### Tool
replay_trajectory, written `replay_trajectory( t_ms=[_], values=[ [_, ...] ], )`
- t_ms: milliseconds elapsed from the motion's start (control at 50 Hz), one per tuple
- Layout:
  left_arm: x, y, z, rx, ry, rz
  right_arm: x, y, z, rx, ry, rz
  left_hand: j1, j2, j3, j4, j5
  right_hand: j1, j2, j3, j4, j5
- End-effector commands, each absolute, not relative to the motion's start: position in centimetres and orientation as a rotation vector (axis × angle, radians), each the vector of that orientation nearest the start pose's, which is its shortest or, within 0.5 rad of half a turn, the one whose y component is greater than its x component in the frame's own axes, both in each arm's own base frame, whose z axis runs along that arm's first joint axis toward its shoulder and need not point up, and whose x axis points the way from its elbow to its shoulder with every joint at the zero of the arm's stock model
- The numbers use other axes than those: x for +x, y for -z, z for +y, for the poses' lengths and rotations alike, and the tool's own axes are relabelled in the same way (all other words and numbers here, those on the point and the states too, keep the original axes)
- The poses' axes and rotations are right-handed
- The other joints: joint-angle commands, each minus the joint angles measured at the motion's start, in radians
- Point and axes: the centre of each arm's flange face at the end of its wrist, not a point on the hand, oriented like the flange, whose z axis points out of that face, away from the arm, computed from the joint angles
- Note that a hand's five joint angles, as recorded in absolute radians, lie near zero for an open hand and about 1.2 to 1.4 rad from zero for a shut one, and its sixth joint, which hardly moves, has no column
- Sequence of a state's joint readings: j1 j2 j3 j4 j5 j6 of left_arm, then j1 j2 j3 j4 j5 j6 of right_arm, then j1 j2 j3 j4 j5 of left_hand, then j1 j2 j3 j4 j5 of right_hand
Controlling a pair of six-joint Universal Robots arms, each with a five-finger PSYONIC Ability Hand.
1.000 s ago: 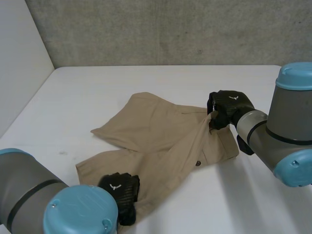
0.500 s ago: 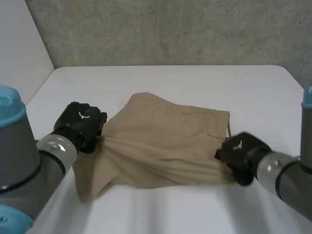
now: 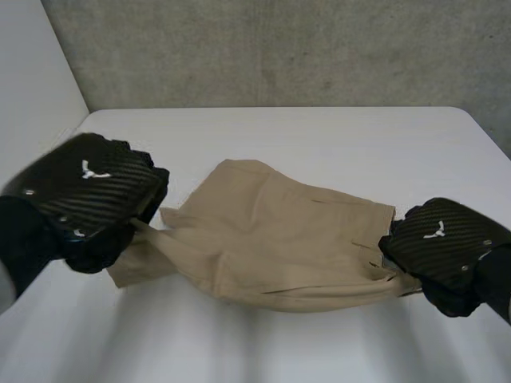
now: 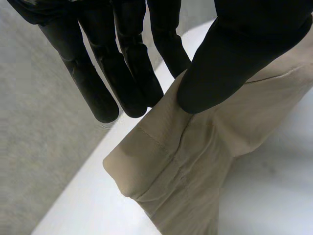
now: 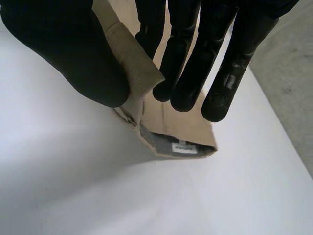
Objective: Fold the shorts.
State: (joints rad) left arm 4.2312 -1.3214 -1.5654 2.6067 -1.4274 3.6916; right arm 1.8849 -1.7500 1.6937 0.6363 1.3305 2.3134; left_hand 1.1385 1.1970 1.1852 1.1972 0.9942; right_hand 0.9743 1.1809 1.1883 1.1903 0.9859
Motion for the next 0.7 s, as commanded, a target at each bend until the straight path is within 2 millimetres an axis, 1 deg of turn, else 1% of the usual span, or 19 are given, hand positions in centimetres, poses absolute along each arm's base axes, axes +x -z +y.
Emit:
replay_trajectory(
  t_ms=[20,140,220,240,280,300,320,360,380,400,440,460,480,520,540,600,620,680,700],
  values=[
    [-21.5,-35.2,-9.7,1.379,1.991,2.115,19.8,-29.7,-13.8,-1.618,1.581,2.245,0.258,0.199,0.211,0.199,0.228,0.422,0.215,0.208,0.206,0.236],
    [-21.7,-34.8,-10.0,1.408,1.968,2.136,18.7,-29.5,-14.9,-1.601,1.594,2.310,0.258,0.199,0.211,0.199,0.228,0.422,0.215,0.208,0.206,0.236],
    [-22.3,-33.6,-11.2,1.434,1.902,2.175,18.5,-29.1,-15.2,-1.601,1.584,2.313,0.258,0.199,0.211,0.199,0.228,0.422,0.215,0.208,0.206,0.236],
    [-22.9,-32.8,-12.4,1.441,1.871,2.197,18.6,-29.0,-15.3,-1.598,1.575,2.314,0.258,0.199,0.211,0.199,0.228,0.422,0.215,0.208,0.206,0.236],
    [-23.5,-31.9,-13.7,1.447,1.849,2.207,18.6,-28.7,-15.5,-1.593,1.557,2.311,0.258,0.199,0.211,0.199,0.228,0.422,0.215,0.208,0.206,0.236],
    [-23.8,-31.4,-14.4,1.447,1.841,2.208,18.9,-28.0,-16.1,-1.594,1.521,2.302,0.258,0.199,0.211,0.199,0.228,0.422,0.215,0.208,0.206,0.236],
    [-24.5,-30.5,-15.8,1.458,1.836,2.196,19.0,-27.4,-16.6,-1.592,1.489,2.302,0.258,0.199,0.211,0.199,0.228,0.422,0.215,0.208,0.206,0.236],
    [-25.2,-29.4,-17.3,1.469,1.824,2.183,19.3,-26.4,-17.5,-1.579,1.442,2.307,0.258,0.199,0.211,0.199,0.228,0.422,0.215,0.208,0.206,0.236],
    [-25.6,-28.9,-18.1,1.472,1.818,2.175,19.5,-25.5,-18.4,-1.575,1.411,2.315,0.258,0.199,0.211,0.199,0.228,0.422,0.215,0.208,0.206,0.236],
    [-26.3,-27.9,-19.7,1.483,1.813,2.148,19.6,-25.1,-18.8,-1.573,1.399,2.320,0.258,0.199,0.211,0.199,0.228,0.422,0.215,0.208,0.206,0.236],
    [-27.2,-26.9,-21.3,1.498,1.814,2.117,19.8,-24.3,-19.5,-1.555,1.375,2.331,0.258,0.199,0.211,0.199,0.228,0.422,0.215,0.208,0.206,0.236],
    [-27.6,-26.6,-22.1,1.499,1.818,2.098,20.1,-23.9,-20.3,-1.527,1.375,2.337,0.258,0.199,0.211,0.199,0.228,0.422,0.215,0.208,0.206,0.236],
    [-28.4,-25.8,-23.8,1.505,1.819,2.071,20.3,-23.6,-20.7,-1.508,1.374,2.342,0.258,0.199,0.211,0.199,0.228,0.422,0.215,0.208,0.206,0.236],
    [-29.3,-25.0,-25.2,1.522,1.827,2.041,20.8,-23.0,-21.6,-1.473,1.372,2.346,0.258,0.199,0.211,0.199,0.228,0.422,0.215,0.208,0.206,0.236],
    [-30.2,-24.2,-26.5,1.539,1.835,2.012,21.5,-22.1,-22.4,-1.449,1.364,2.352,0.258,0.199,0.211,0.199,0.228,0.422,0.215,0.208,0.206,0.236],
    [-31.4,-22.9,-28.8,1.539,1.864,1.957,22.5,-21.0,-23.8,-1.427,1.383,2.384,0.258,0.199,0.211,0.199,0.228,0.422,0.215,0.208,0.206,0.236],
    [-32.4,-22.0,-30.3,1.535,1.904,1.900,23.0,-20.6,-24.7,-1.409,1.419,2.421,0.258,0.199,0.211,0.199,0.228,0.422,0.215,0.208,0.206,0.236],
    [-33.7,-20.6,-32.7,1.502,1.956,1.810,23.6,-20.2,-26.2,-1.386,1.502,2.482,0.258,0.199,0.211,0.199,0.228,0.422,0.215,0.208,0.206,0.236],
    [-34.3,-19.8,-34.0,1.470,1.976,1.754,24.0,-19.8,-27.2,-1.377,1.571,2.511,0.258,0.199,0.211,0.199,0.228,0.422,0.215,0.208,0.206,0.236]
  ],
)
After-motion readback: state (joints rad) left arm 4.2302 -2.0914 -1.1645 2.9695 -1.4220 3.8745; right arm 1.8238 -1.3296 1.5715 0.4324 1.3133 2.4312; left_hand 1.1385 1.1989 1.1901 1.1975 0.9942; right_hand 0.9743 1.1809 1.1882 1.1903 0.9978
